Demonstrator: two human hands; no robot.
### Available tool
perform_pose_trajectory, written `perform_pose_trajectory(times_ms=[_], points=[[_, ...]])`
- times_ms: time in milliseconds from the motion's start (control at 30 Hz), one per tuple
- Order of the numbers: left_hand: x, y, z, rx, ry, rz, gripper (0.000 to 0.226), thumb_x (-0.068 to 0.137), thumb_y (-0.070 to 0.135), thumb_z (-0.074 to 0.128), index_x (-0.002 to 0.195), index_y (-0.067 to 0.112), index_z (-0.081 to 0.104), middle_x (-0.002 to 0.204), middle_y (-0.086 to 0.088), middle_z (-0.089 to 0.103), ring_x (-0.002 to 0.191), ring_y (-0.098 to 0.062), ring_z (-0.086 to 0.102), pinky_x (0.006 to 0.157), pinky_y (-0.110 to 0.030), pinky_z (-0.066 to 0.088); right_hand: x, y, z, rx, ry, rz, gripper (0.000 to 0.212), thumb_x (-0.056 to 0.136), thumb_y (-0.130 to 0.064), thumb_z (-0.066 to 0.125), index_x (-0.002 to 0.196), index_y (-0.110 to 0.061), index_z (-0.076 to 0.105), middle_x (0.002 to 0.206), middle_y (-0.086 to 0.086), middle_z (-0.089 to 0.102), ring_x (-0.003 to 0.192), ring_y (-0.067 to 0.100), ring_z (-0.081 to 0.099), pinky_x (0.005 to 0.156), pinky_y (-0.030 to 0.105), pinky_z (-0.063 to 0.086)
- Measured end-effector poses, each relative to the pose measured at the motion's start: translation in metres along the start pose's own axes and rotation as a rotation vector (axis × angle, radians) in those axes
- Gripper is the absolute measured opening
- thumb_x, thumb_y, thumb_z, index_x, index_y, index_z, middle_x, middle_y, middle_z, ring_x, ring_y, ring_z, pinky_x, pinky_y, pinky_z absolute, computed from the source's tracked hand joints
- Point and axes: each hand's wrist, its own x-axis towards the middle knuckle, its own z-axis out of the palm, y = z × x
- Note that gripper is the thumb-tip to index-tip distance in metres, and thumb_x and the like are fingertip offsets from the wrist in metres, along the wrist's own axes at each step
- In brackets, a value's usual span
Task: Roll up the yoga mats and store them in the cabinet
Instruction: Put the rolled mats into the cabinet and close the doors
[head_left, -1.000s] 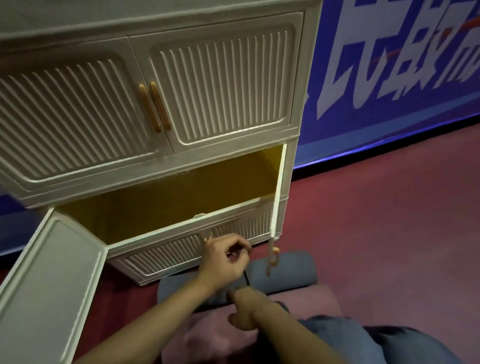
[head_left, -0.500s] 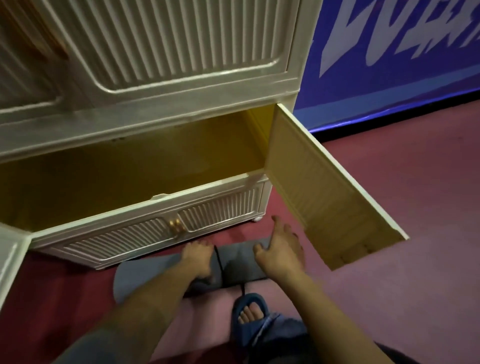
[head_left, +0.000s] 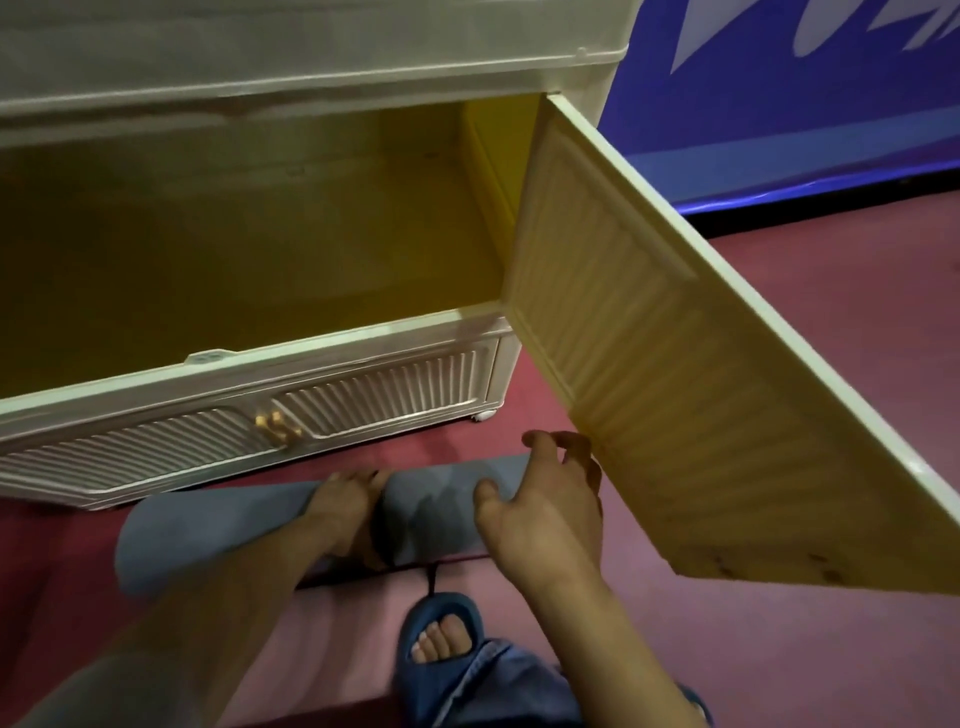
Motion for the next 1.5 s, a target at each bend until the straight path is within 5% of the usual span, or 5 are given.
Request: perform_pose_trajectory(times_ms=[233,367,800,1167,1500], points=[[-0.059,-0.015,-0.007,-0.071,0.332,0.028,0.133,0.033,0.086,0.069,0.141,0.010,0.056,0.132,-0.012,0.065,0.118,-0.034,0.065,0.104,-0.042,0.051,0.003,-0.003,-0.007,0.051,0.058,0.030,0.067,0.091,-0.043,0.064,0.149,-0.025,0.037,0.149,0.003,0.036,0.141,0.025,0.034,0.110,0.042,0.042],[-0.104,-0.031,-0.032,-0.133,0.380,-0.057,0.135,0.036,0.089,0.073,0.144,0.010,0.055,0.138,-0.010,0.064,0.124,-0.030,0.064,0.111,-0.030,0.034,-0.010,-0.009,-0.010,0.079,0.099,-0.008,0.068,0.088,-0.038,0.066,0.148,-0.025,0.037,0.143,0.007,0.044,0.132,0.030,0.045,0.106,0.045,0.046],[-0.254,-0.017,-0.192,-0.202,0.419,-0.210,0.140,0.031,0.088,0.081,0.155,0.041,0.037,0.132,0.006,0.069,0.121,-0.023,0.065,0.095,-0.034,0.051,-0.079,-0.068,-0.026,0.658,0.630,-0.233,0.075,0.090,-0.060,0.052,0.145,-0.011,0.042,0.139,0.011,0.042,0.127,0.029,0.045,0.106,0.057,0.040],[-0.256,-0.012,-0.310,-0.079,0.413,-0.458,0.120,0.025,0.097,0.069,0.124,0.030,0.063,0.111,0.005,0.071,0.100,-0.023,0.068,0.079,-0.035,0.058,-0.100,-0.074,0.000,0.517,0.427,-0.387,0.061,0.093,-0.057,0.047,0.141,-0.020,0.044,0.139,0.002,0.044,0.131,0.026,0.042,0.107,0.059,0.037],[-0.172,0.010,-0.355,0.037,0.217,-0.425,0.091,0.056,0.077,0.083,0.120,0.014,0.066,0.102,-0.002,0.066,0.087,-0.023,0.061,0.071,-0.030,0.048,-0.081,-0.079,0.012,0.479,0.400,-0.358,0.059,0.092,-0.055,0.047,0.141,-0.022,0.043,0.138,-0.001,0.046,0.131,0.023,0.042,0.105,0.054,0.037]])
